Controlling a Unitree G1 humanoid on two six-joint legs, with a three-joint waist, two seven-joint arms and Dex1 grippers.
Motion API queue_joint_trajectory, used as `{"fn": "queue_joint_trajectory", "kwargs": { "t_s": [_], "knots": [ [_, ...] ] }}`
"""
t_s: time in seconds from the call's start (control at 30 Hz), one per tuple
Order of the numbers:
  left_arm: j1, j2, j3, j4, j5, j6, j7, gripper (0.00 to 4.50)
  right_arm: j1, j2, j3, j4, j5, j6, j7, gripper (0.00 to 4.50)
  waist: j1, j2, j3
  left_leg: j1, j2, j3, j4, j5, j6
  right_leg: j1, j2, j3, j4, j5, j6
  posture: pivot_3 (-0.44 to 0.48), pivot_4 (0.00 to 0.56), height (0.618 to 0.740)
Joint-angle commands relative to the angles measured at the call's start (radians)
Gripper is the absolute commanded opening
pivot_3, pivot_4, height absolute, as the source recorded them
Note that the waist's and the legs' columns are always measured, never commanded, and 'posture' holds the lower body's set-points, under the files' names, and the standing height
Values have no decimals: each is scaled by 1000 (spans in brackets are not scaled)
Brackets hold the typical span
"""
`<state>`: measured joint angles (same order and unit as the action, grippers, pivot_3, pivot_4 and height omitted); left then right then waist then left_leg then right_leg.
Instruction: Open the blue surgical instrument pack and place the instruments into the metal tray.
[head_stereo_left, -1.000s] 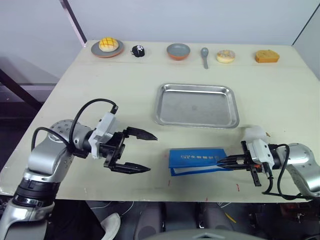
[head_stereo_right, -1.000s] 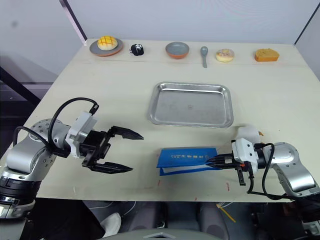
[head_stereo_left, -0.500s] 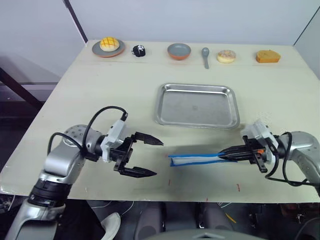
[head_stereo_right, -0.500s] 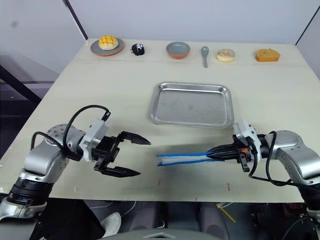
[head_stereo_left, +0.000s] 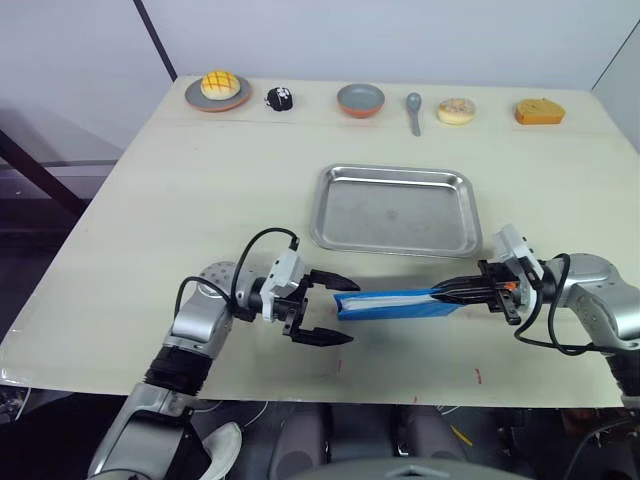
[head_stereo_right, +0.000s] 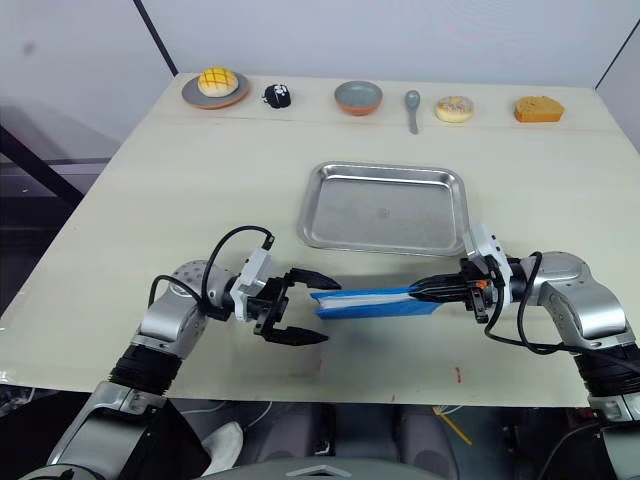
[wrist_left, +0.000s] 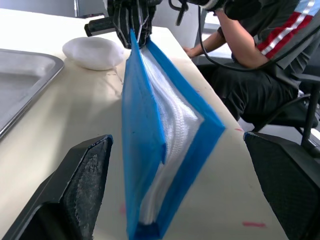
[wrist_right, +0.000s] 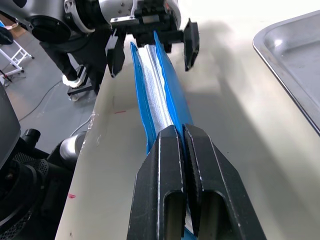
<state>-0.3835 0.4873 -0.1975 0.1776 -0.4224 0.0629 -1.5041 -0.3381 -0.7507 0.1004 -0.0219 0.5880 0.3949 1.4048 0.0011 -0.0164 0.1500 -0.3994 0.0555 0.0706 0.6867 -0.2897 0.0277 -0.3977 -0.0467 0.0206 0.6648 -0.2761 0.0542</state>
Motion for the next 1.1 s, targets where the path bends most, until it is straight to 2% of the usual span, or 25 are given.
{"fn": "queue_joint_trajectory", "kwargs": {
  "t_s": [0.03,0.1,0.13,0.2,0.27,0.4,0.47,0.6,0.73,0.83,0.87,0.93,0.97,1.0,1.1],
  "knots": [
    [-19,-24,11,28,7,-44,5,4241,-16,3,-32,-18,9,4,0,31,-1,0,0,0,0,0,0,0,0,0,0,0,0,0,0,0,150,732],
    [-22,-31,15,46,9,-55,0,3697,-16,5,-34,-14,5,2,-1,0,-2,0,0,0,0,0,0,0,0,0,0,0,0,0,0,0,150,732],
    [-24,-33,15,59,13,-64,-2,3151,-15,6,-34,-13,4,1,-2,0,-2,0,0,0,0,0,0,0,0,0,0,0,0,0,0,0,150,732],
    [-27,-33,15,79,19,-77,-6,2456,-15,10,-37,-12,4,-3,-6,0,-1,0,0,0,0,0,0,0,0,0,0,0,0,0,0,0,150,732],
    [-28,-26,13,96,25,-90,-17,1924,-17,13,-40,-11,5,-4,-10,0,-2,0,0,0,0,-1,0,0,0,0,0,0,0,0,0,0,150,732],
    [-29,-24,16,126,36,-117,-23,320,-13,13,-43,-8,0,-12,-10,0,-2,0,0,0,0,-1,0,0,0,0,0,0,0,0,0,0,150,732],
    [-26,-28,17,131,36,-126,-19,30,-11,18,-52,-13,5,-13,-21,0,-2,0,0,0,0,-1,0,0,0,0,0,0,0,0,0,0,150,732],
    [-22,-31,18,136,38,-137,-16,30,-2,7,-79,-38,22,7,-37,0,-1,0,0,0,0,-1,0,0,0,0,0,0,0,0,0,0,150,732],
    [-22,-33,24,141,39,-153,-9,0,21,-15,-124,-64,37,12,-50,1264,1,0,0,0,0,-1,0,0,0,0,0,0,0,0,0,0,150,732],
    [-25,-33,25,147,40,-161,-11,0,54,-40,-186,-87,58,27,-60,2600,1,0,0,0,0,-1,0,0,0,0,0,0,0,0,0,0,150,732],
    [-26,-33,25,148,41,-163,-12,0,66,-49,-204,-92,62,29,-61,2777,1,0,0,0,0,-1,0,0,0,0,0,0,0,0,0,0,150,732],
    [-28,-31,25,149,42,-169,-15,0,88,-55,-251,-85,61,10,-81,3907,1,0,0,0,0,-1,0,0,0,0,0,0,0,0,0,0,150,732],
    [-29,-31,24,150,43,-173,-17,0,98,-54,-275,-76,59,0,-95,4318,1,0,0,0,0,-1,0,0,0,0,0,0,0,0,0,0,150,732],
    [-30,-30,22,150,44,-176,-19,0,107,-54,-292,-69,57,-4,-103,4478,1,0,0,0,0,-1,0,0,0,0,0,0,0,0,0,0,150,732],
    [-37,-30,19,151,49,-183,-23,0,143,-62,-338,-38,29,-36,-122,4478,1,0,0,0,0,0,0,0,0,0,0,0,0,0,0,0,150,732]
  ]
}}
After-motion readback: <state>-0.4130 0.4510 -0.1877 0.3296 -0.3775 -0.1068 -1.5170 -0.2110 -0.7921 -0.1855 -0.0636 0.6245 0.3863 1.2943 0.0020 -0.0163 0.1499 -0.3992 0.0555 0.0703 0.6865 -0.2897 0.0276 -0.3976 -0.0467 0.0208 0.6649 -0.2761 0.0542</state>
